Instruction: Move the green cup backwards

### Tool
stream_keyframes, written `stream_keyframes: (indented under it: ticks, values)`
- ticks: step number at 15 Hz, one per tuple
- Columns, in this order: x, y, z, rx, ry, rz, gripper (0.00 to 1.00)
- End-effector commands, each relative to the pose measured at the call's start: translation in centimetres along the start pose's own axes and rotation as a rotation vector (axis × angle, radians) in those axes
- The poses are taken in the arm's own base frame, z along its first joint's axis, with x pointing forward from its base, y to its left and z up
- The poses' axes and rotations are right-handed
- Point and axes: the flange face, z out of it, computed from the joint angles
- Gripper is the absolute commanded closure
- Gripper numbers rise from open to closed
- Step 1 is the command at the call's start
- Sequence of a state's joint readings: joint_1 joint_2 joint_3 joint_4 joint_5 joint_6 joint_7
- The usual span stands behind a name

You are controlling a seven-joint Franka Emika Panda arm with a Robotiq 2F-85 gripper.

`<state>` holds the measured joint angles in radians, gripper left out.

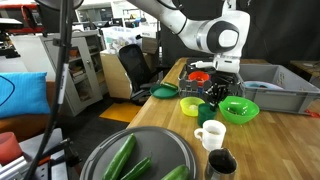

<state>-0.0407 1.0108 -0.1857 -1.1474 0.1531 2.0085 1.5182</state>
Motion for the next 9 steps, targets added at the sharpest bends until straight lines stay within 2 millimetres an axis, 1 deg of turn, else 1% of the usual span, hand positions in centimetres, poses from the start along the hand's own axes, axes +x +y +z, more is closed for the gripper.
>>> stream_keyframes:
  ticks: [1, 2, 3, 6, 9]
  values:
    - [-0.2, -0.8, -0.2, -0.039, -0.019, 0.017, 0.82]
    - [-0.2, -0.9, -0.4, -0.045, -0.014, 0.017, 0.68]
    - [-0.1, -0.9, -0.6, -0.051, -0.006, 0.017, 0.63]
    - [-0.1, -1.1, -1.6, -0.047, 0.002, 0.016, 0.41]
    - [-0.2, -1.2, -2.9, -0.021, 0.014, 0.012, 0.21]
